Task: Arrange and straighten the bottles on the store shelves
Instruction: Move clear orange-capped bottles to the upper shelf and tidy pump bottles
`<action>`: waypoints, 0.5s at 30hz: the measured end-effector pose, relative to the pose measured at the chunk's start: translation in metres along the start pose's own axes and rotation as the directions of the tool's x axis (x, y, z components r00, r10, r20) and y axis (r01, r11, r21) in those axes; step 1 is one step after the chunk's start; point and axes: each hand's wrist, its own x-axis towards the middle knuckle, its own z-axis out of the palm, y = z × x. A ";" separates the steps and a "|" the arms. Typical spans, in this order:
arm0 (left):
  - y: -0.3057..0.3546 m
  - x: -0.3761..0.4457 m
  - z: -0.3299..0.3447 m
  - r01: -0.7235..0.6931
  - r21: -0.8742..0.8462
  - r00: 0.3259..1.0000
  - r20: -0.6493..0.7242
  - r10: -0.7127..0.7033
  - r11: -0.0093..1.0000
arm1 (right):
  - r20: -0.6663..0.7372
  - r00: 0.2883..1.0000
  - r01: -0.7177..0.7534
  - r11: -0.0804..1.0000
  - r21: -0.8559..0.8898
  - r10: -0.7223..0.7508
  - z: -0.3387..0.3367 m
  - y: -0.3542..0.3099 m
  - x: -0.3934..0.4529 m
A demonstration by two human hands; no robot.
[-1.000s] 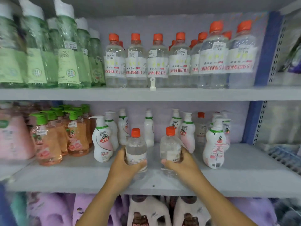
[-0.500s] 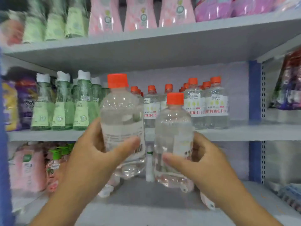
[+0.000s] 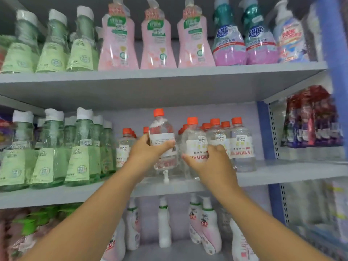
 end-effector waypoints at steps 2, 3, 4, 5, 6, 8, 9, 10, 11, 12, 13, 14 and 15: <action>-0.008 0.009 0.000 0.052 -0.019 0.998 0.024 -0.051 0.998 | -0.048 0.999 0.012 0.993 -0.121 -0.018 0.008 -0.002 0.000; -0.010 0.011 0.000 0.064 -0.006 0.997 0.051 -0.064 0.998 | -0.070 0.997 0.023 0.986 -0.164 -0.035 0.009 -0.004 -0.001; -0.013 0.012 0.001 0.066 0.021 0.994 0.083 -0.068 0.998 | -0.083 0.995 0.035 0.980 -0.195 -0.052 0.011 -0.005 -0.001; -0.015 0.011 0.002 0.064 0.059 0.991 0.113 -0.070 0.996 | -0.085 0.994 0.044 0.975 -0.220 -0.065 0.012 -0.007 -0.002; -0.017 0.010 0.003 0.062 0.098 0.989 0.131 -0.075 0.993 | -0.083 0.994 0.049 0.967 -0.250 -0.072 0.012 -0.008 -0.002; -0.022 0.009 0.008 0.059 0.156 0.988 0.134 -0.080 0.986 | -0.080 0.994 0.049 0.941 -0.334 -0.080 0.013 -0.010 -0.003; -0.024 0.009 0.009 0.049 0.179 0.989 0.125 -0.073 0.983 | -0.076 0.994 0.046 0.931 -0.363 -0.079 0.013 -0.010 -0.003; -0.026 0.010 0.011 0.036 0.204 0.991 0.117 -0.061 0.978 | -0.069 0.995 0.045 0.926 -0.375 -0.077 0.014 -0.010 -0.003; -0.026 0.010 0.012 0.018 0.231 0.992 0.117 -0.046 0.973 | -0.059 0.996 0.046 0.924 -0.379 -0.074 0.014 -0.010 -0.002; -0.025 0.009 0.013 -0.005 0.258 0.992 0.125 -0.028 0.966 | -0.050 0.996 0.048 0.922 -0.385 -0.073 0.014 -0.009 -0.001; -0.025 0.009 0.014 -0.028 0.283 0.991 0.135 -0.011 0.959 | -0.042 0.996 0.050 0.917 -0.396 -0.072 0.015 -0.009 0.001; -0.023 0.008 0.014 -0.050 0.303 0.990 0.143 0.006 0.952 | -0.038 0.997 0.051 0.911 -0.410 -0.073 0.015 -0.008 0.003; -0.022 0.007 0.016 -0.067 0.318 0.988 0.150 0.020 0.946 | -0.033 0.997 0.050 0.904 -0.425 -0.071 0.015 -0.009 0.006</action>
